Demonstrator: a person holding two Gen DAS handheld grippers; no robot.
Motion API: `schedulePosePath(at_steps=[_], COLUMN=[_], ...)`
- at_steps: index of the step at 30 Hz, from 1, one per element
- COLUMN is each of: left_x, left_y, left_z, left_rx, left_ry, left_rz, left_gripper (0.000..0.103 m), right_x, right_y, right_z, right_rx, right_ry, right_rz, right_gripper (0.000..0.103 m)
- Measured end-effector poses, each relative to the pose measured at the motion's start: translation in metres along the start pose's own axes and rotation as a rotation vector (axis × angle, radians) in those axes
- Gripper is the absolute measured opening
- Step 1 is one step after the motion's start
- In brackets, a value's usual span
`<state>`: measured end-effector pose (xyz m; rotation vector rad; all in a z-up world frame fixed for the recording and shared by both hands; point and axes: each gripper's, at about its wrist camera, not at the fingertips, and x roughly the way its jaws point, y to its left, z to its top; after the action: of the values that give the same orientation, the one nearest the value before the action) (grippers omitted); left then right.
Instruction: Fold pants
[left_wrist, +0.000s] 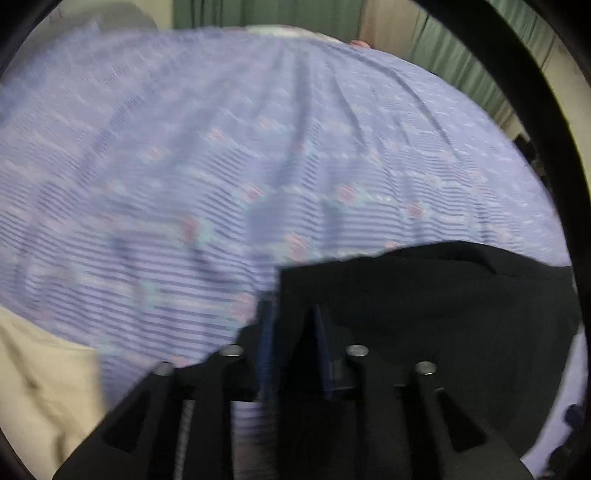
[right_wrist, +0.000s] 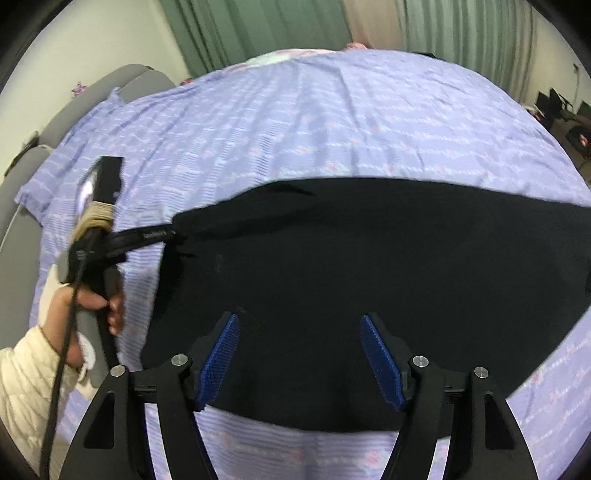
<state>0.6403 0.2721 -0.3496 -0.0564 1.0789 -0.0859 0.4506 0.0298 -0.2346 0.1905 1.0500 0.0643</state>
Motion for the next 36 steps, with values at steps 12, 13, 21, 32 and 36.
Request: schedulePosePath(at_steps=[12, 13, 21, 32, 36], left_x=[-0.149, -0.15, -0.1, -0.025, -0.026], left_y=[-0.037, -0.044, -0.048, -0.034, -0.036], left_z=[-0.099, -0.114, -0.194, -0.18, -0.161], left_rx=[0.07, 0.033, -0.408, -0.63, -0.644], left_ry=[-0.168, -0.144, 0.038, 0.048, 0.049], left_rz=[-0.081, -0.099, -0.279, -0.256, -0.184], left_gripper=[0.08, 0.08, 0.08, 0.08, 0.034], right_x=[-0.076, -0.078, -0.06, -0.006, 0.004], right_y=[-0.072, -0.077, -0.122, -0.117, -0.115], right_z=[-0.055, -0.062, -0.107, -0.112, -0.112], right_rx=[-0.075, -0.082, -0.078, -0.068, -0.01], right_ry=[-0.083, -0.069, 0.058, 0.087, 0.079], right_rz=[-0.004, 0.003, 0.031, 0.087, 0.089], right_gripper=[0.078, 0.078, 0.078, 0.078, 0.078])
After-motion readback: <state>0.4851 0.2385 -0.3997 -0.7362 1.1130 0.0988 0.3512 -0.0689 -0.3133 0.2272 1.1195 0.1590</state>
